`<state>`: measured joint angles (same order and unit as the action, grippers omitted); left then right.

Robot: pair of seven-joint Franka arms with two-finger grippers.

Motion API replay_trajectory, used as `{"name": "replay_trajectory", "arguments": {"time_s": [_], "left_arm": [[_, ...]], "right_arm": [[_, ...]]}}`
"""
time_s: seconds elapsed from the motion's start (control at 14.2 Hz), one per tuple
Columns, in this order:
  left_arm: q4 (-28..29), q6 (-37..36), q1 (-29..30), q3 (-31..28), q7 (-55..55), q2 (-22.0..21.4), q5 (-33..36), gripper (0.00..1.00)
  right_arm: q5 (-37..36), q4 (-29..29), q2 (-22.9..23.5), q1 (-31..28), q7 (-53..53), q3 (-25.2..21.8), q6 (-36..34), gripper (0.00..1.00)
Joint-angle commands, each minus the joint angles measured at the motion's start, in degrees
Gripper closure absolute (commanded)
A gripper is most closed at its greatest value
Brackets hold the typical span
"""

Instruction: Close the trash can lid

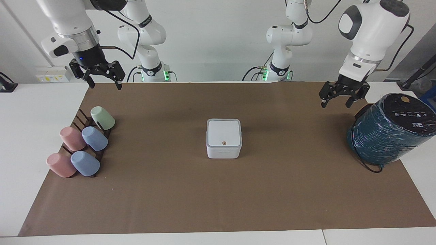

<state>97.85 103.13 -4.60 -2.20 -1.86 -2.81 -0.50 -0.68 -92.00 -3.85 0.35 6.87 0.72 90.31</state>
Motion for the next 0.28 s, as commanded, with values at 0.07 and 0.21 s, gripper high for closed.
{"name": "replay_trajectory", "arguments": {"time_s": [0.07, 0.21], "left_arm": [[-9.95, -8.1, 3.19, -0.43, -1.22, 3.6, 0.06, 0.0], [-9.26, -7.94, 3.46, -0.43, -1.22, 3.43, -0.12, 0.0]], "right_arm": [[0.42, -0.55, -0.81, -0.79, -1.16, 0.42, -0.57, 0.0], [0.42, -0.55, -0.81, -0.79, -1.16, 0.42, -0.57, 0.0]]}}
